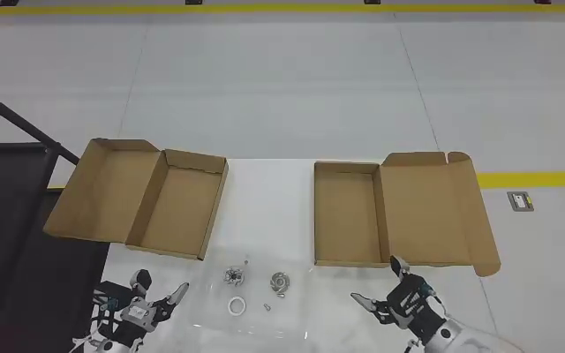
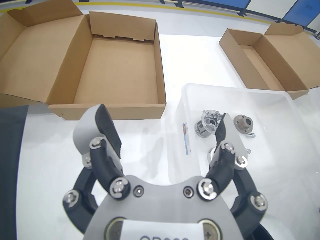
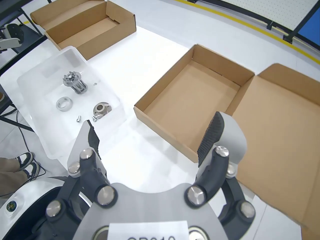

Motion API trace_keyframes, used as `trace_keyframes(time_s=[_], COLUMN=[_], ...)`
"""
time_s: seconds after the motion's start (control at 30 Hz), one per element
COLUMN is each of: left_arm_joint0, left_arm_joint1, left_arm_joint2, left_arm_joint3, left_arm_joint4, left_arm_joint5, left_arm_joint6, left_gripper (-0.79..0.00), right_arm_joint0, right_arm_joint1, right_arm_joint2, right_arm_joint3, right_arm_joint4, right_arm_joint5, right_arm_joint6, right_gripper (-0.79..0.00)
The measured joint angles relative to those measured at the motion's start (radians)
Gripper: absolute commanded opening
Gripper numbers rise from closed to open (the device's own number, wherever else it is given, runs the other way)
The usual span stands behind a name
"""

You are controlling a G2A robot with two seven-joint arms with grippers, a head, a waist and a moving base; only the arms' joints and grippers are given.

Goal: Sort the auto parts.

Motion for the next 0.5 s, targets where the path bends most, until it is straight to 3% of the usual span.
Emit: trace_keyframes(time_s=[0.17, 0.33, 0.5], left_arm_joint0=[0.009, 0.019, 0.023], left_arm_joint1=[0.002, 0.004, 0.004], left_arm_joint2=[-0.042, -0.073, -0.084], left_arm_joint3=[0.0, 0.0, -0.003], left_arm_joint4=[-0.048, -0.064, -0.071], left_arm_joint5=[-0.035, -0.062, -0.076], left_arm_joint6=[-0.004, -0.008, -0.016], left_gripper=[0.0, 0.0, 0.0], right_arm_joint0=[0.116, 0.264, 0.353], right_arm_joint1=[0.002, 0.001, -0.002], right_arm_joint2=[-0.062, -0.138, -0.186], right_arm_joint3=[-0.051, -0.063, -0.053], right_arm_joint4=[0.003, 0.114, 0.176], right_arm_joint5=[-0.066, -0.153, -0.151], right_arm_joint6=[0.123, 0.269, 0.392], right_gripper=[0.0, 0.0, 0.0])
